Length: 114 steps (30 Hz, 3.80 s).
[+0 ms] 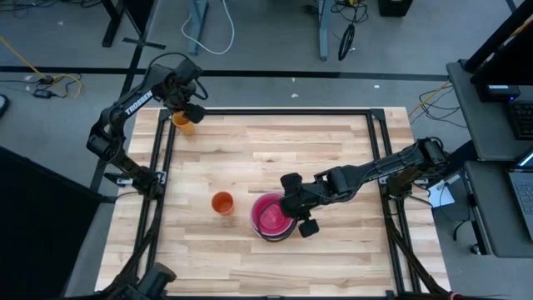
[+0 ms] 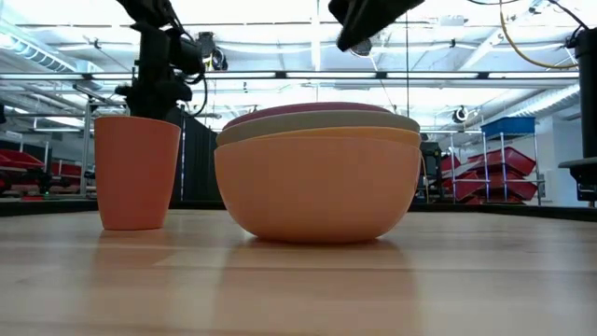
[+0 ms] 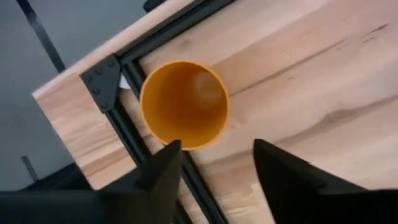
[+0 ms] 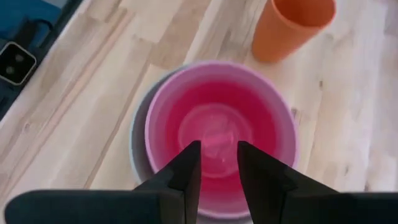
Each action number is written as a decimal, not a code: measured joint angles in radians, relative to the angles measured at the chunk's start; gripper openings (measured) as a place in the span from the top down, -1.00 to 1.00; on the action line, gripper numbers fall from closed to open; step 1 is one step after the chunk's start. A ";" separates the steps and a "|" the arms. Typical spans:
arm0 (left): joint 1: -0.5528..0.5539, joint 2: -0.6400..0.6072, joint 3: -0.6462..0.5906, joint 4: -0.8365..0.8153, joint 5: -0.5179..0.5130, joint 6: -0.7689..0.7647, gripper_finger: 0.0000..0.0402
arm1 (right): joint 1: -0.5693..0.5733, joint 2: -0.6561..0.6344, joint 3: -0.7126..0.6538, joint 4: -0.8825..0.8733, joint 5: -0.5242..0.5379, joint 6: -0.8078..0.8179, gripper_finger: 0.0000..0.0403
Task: Nest bowls inside each other
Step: Stack the yellow cup on top of the orange cup
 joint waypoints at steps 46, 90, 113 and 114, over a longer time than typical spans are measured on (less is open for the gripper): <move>0.039 0.283 -0.002 0.049 0.068 0.052 0.43 | 0.010 0.000 0.000 -0.004 -0.002 0.050 0.56; -0.521 -0.361 -0.002 -0.234 0.232 -0.069 1.00 | -0.111 0.001 -0.001 -0.044 0.000 0.054 0.56; -1.220 -0.275 0.036 -0.142 0.266 -0.311 1.00 | -0.111 0.041 -0.001 0.006 -0.001 0.113 0.56; -1.243 -0.256 0.048 -0.142 0.264 -0.323 1.00 | -0.114 0.045 -0.001 0.000 0.000 0.113 0.56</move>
